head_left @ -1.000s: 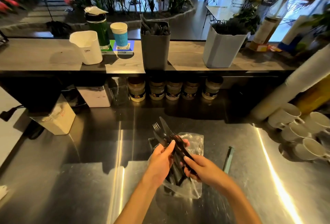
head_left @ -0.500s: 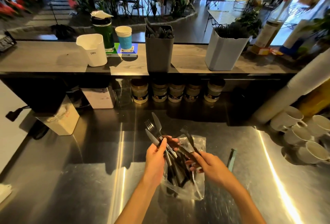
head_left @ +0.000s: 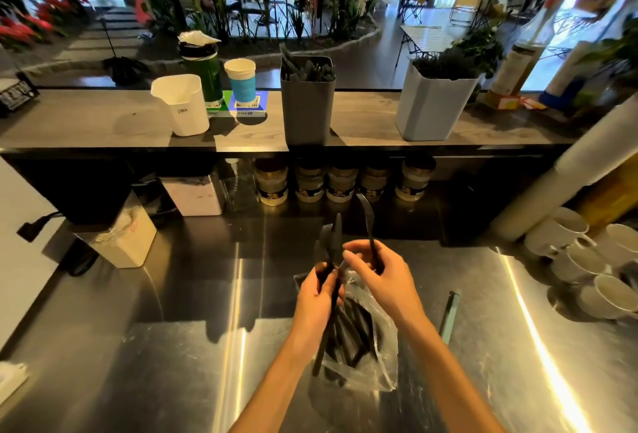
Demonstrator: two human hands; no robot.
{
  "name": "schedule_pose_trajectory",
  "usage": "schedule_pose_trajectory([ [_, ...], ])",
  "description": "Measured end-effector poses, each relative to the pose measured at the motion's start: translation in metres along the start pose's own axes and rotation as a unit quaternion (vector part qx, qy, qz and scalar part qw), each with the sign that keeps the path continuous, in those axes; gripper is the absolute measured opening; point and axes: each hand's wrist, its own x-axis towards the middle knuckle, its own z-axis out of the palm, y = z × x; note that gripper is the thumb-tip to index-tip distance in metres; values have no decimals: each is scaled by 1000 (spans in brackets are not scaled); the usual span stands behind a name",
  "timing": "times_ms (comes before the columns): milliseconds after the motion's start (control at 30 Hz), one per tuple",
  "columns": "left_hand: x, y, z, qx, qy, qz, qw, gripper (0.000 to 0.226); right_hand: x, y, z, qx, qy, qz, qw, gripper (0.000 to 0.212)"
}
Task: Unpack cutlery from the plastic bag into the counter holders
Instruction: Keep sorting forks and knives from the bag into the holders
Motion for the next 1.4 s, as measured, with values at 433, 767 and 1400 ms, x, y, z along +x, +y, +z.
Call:
schedule_pose_trajectory([
  [433, 1, 17, -8, 85, -94, -31, 991, 23, 38, -3, 0, -34, 40, -34, 998, 12],
  [767, 10, 29, -30, 42, -146, -45, 987, 45, 88, -35, -30, 102, 184, -48, 976, 10],
  [1400, 17, 70, -30, 135, -129, 7, 982, 30, 87, -52, 6, 130, -110, 62, 983, 28],
])
